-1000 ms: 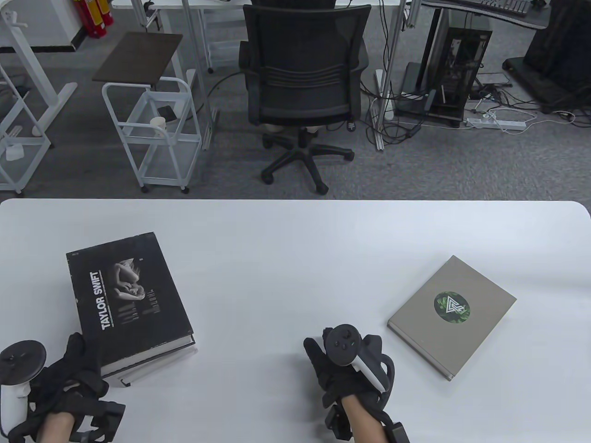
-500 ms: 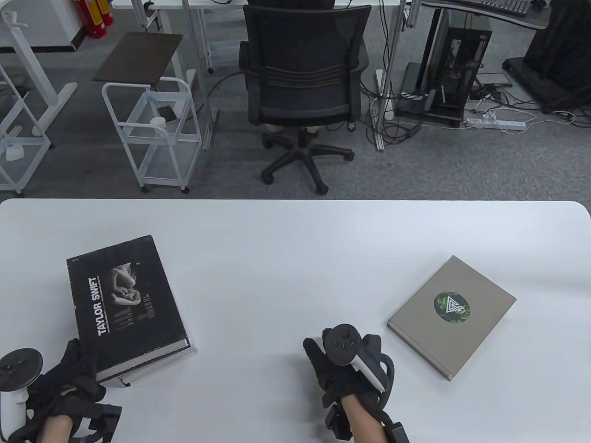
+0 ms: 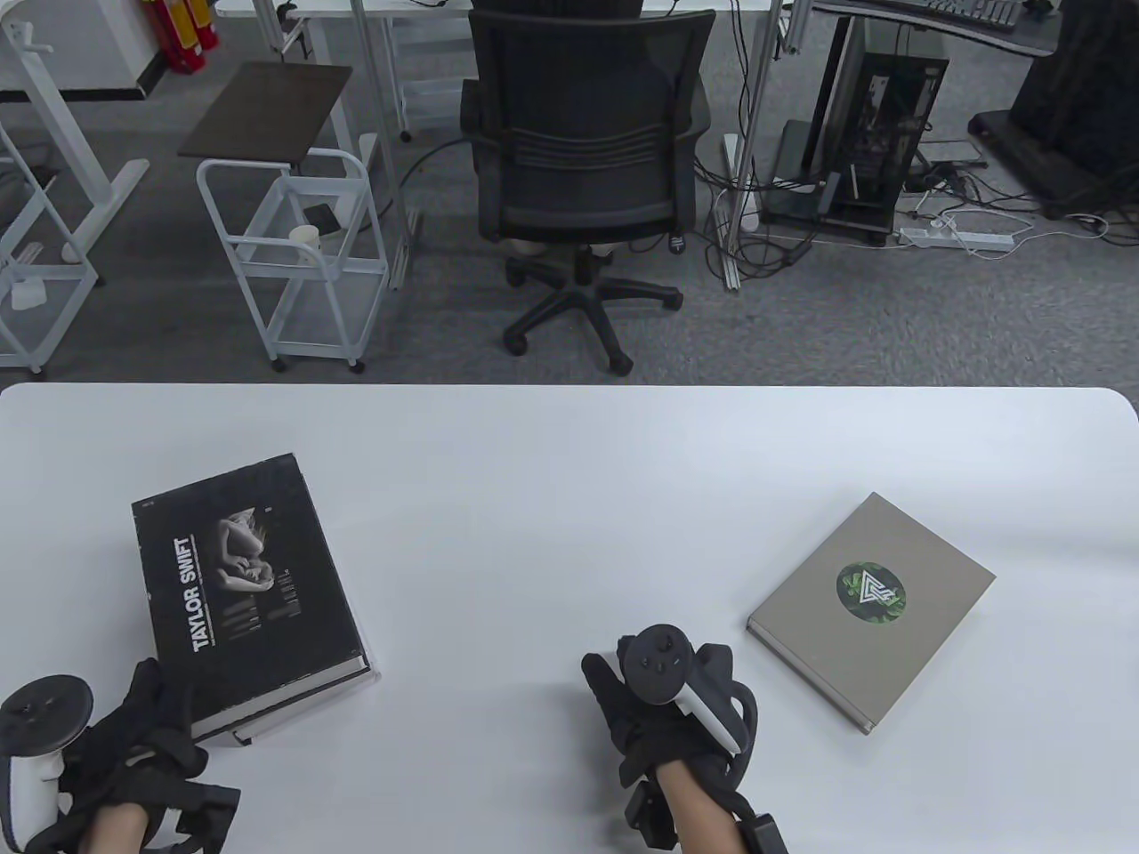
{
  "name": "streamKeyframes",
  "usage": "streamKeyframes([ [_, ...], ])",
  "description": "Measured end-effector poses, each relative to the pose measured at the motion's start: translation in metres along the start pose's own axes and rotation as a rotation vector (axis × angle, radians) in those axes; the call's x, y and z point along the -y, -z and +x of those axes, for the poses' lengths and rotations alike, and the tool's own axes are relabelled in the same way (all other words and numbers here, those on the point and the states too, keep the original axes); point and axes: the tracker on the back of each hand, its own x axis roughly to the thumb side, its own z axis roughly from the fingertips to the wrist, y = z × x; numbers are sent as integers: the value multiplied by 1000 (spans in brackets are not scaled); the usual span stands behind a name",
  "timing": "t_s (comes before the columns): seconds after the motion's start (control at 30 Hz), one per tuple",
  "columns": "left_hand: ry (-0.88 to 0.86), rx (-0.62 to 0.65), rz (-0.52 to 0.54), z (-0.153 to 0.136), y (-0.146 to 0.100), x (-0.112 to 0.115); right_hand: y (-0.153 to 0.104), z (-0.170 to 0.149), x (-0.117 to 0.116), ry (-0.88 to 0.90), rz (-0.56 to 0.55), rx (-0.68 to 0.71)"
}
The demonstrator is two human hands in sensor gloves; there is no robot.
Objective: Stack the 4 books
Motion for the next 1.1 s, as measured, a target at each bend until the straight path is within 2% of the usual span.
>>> streamKeyframes([
  [0.2,14,-43,5,0,-6,-3,0,1,-1,3,6,6],
  [0.43,-7,-37,21,5,-21,-13,0,3,-1,7,2,20],
  [0.73,-26,92,16,31,-56,-20,-3,11,-1,0,-16,61],
  [0.9,39,212,-21,57,-67,-1,-4,15,-2,-14,-20,74],
  [0.97,82,274,-45,72,-70,14,-4,14,-1,-12,-21,74],
  [1.1,190,406,-115,102,-77,59,-3,13,-1,-7,-24,67],
])
